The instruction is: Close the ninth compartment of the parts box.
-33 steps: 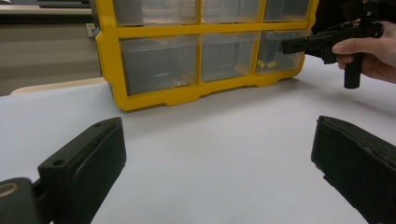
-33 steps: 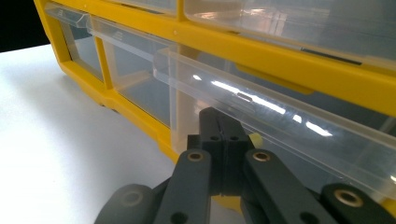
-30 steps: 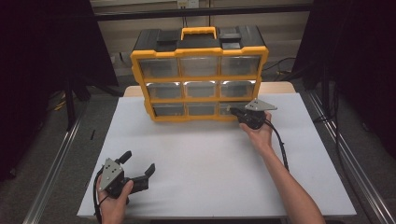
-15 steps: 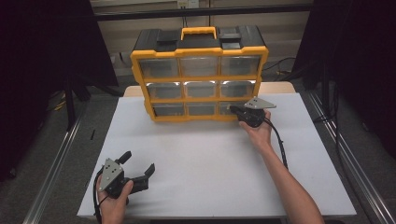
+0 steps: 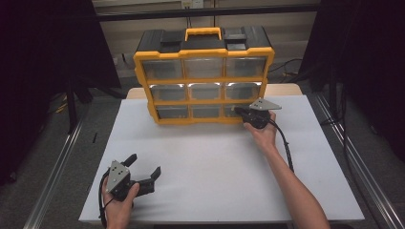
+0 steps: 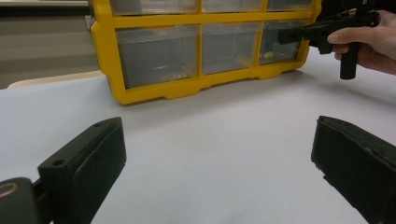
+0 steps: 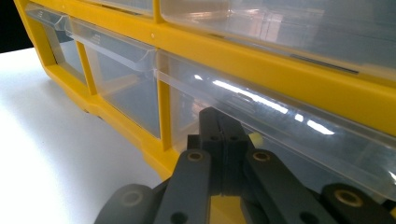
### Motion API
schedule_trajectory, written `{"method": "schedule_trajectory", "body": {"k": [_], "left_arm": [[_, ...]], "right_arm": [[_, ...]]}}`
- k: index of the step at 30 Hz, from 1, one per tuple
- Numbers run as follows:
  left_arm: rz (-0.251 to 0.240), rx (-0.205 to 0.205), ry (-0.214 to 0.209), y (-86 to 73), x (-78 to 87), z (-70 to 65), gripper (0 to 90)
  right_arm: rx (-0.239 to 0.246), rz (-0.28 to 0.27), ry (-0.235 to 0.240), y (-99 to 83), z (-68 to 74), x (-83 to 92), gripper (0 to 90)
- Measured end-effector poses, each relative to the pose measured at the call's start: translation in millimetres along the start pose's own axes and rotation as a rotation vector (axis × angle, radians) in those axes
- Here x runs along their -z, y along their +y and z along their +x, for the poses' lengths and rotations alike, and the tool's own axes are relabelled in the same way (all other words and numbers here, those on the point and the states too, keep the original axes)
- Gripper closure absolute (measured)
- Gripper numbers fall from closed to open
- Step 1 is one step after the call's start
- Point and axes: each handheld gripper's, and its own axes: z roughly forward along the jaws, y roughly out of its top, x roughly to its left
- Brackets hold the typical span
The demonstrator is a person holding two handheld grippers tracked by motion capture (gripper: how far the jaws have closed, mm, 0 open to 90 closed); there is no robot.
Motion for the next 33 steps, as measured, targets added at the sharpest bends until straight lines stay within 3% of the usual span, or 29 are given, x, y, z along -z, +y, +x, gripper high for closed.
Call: {"method": "schedule_trajectory", "body": {"k": [9, 15, 25, 30, 33], "left_arm": [[0.005, -0.011, -0.008, 0.1, -1.5, -0.6, 3.3], [-0.011, -0.013, -0.011, 0.8, 0.8, 3.0, 3.3], [-0.013, -0.017, -0.016, 0.6, 2.5, 2.4, 3.3], [-0.018, -0.019, -0.004, 0.8, 5.8, 2.7, 3.3], [-0.024, -0.012, 0.001, 0.8, 6.2, 3.0, 3.3]], "right_arm": [[0.02, 0.027, -0.034, 2.0, 5.0, -0.3, 90.0], [0.02, 0.02, -0.001, 0.3, 12.5, -1.5, 87.0], [-0.023, 0.018, 0.045, 3.0, 18.8, 5.0, 63.0], [-0.061, 0.006, 0.052, 2.8, 16.9, 9.3, 47.1], [-0.066, 0.026, 0.054, 3.6, 16.5, 13.2, 35.1]]}}
